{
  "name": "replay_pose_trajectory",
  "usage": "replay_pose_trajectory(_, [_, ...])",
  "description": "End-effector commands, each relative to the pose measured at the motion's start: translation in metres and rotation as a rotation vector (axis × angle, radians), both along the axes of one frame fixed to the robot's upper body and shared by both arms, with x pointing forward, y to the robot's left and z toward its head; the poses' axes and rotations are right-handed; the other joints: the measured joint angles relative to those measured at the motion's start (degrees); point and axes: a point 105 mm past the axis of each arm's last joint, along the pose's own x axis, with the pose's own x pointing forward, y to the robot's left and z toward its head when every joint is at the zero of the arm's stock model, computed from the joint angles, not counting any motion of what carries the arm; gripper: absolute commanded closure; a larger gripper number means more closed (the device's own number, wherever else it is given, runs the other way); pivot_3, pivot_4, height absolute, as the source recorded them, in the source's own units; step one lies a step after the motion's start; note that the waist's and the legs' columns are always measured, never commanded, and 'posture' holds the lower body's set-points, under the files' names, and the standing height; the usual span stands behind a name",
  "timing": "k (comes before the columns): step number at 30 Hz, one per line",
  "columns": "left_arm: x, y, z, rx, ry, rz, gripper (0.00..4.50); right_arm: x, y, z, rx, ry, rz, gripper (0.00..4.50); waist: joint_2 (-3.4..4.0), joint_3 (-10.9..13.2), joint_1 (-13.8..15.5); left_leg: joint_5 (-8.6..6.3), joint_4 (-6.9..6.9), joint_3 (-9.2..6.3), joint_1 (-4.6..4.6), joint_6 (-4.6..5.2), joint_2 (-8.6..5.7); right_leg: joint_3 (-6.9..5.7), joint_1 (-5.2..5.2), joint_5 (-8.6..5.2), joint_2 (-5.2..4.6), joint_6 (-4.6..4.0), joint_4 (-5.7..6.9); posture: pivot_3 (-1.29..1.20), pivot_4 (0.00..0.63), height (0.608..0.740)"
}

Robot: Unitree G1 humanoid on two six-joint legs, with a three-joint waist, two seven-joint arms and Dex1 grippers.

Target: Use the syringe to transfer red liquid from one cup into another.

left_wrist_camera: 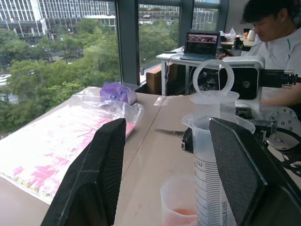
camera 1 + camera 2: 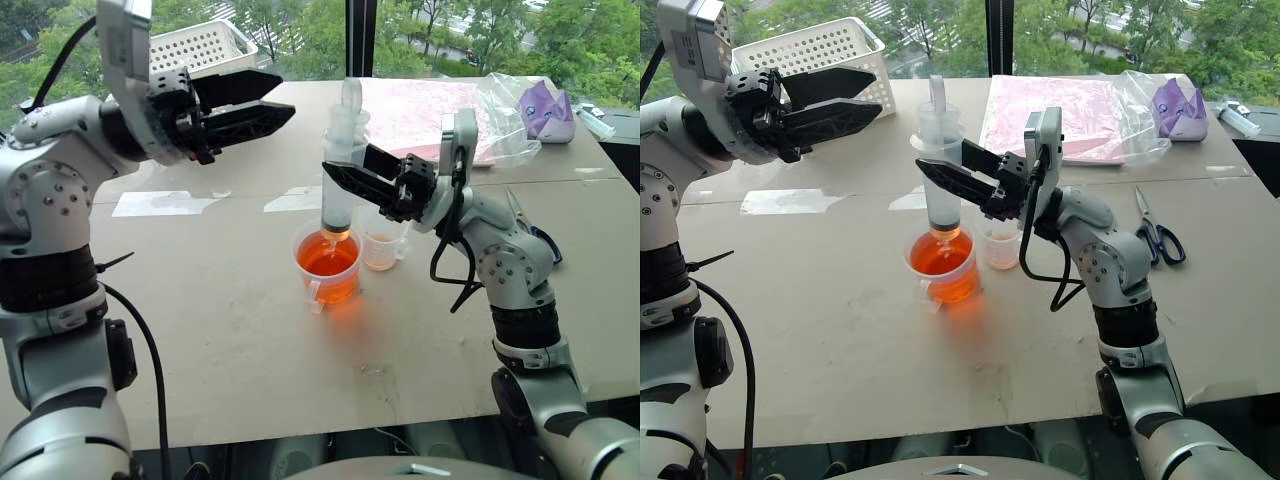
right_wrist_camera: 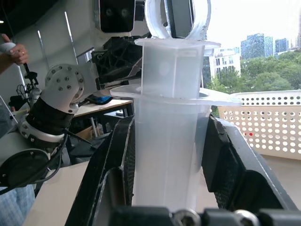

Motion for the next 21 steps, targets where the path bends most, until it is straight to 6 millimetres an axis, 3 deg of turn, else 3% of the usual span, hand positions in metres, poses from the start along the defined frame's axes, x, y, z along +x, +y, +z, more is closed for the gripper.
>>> replay_pose_trajectory(1, [-0.006, 0.002, 0.024, -0.057, -0.078, 0.001, 1.7, -0.005, -0.011, 0.029, 0.096, -0.023, 0.011, 2.95, 0.0, 0.0, 0.14, 0.0, 0.0, 0.0, 0.0, 0.0, 0.0, 0.0, 0.0, 0.0, 0.0, 0.0, 0.0, 0.0, 0.15, 0.74])
replay_pose_trajectory(6, [-0.002, -0.007, 0.033, -0.113, -0.102, -0.006, 1.7, 0.006, -0.035, 0.054, 0.141, -0.046, -0.054, 2.95, 0.0, 0.0, 0.13, 0.0, 0.0, 0.0, 0.0, 0.0, 0.0, -0.01, 0.01, 0.0, -0.01, 0.0, 0.01, 0.0, 0.15, 0.74])
replay_pose_trajectory(9, [0.003, -0.012, 0.039, -0.145, -0.111, -0.004, 1.7, 0.012, -0.045, 0.055, 0.117, -0.056, -0.094, 2.95, -0.01, 0.0, 0.19, 0.0, 0.0, 0.0, 0.0, 0.0, 0.0, -0.02, 0.01, 0.0, -0.01, 0.0, 0.01, 0.0, 0.15, 0.74])
replay_pose_trajectory(12, [0.013, -0.021, 0.044, -0.178, -0.12, 0.004, 1.7, 0.022, -0.054, 0.048, 0.088, -0.056, -0.15, 2.95, -0.01, 0.0, 0.16, 0.0, -0.01, 0.03, 0.0, 0.0, 0.0, 0.0, 0.01, 0.0, -0.01, 0.0, 0.03, 0.0, 0.15, 0.74])
replay_pose_trajectory(16, [0.02, -0.044, 0.046, -0.178, -0.141, -0.05, 1.7, 0.032, -0.057, 0.023, -0.01, -0.075, -0.216, 2.95, -0.01, 0.0, 0.2, 0.0, -0.01, 0.05, -0.01, 0.0, -0.01, 0.01, 0.03, 0.0, 0.0, 0.0, 0.02, 0.0, 0.15, 0.74])
replay_pose_trajectory(21, [0.03, -0.063, 0.036, -0.129, -0.134, -0.091, 1.7, 0.039, -0.058, 0.001, -0.116, -0.128, -0.275, 2.95, 0.0, 0.0, -0.17, 0.0, -0.04, 0.15, -0.02, 0.0, -0.01, 0.11, 0.0, 0.0, 0.01, 0.0, 0.01, 0.0, 0.15, 0.74])
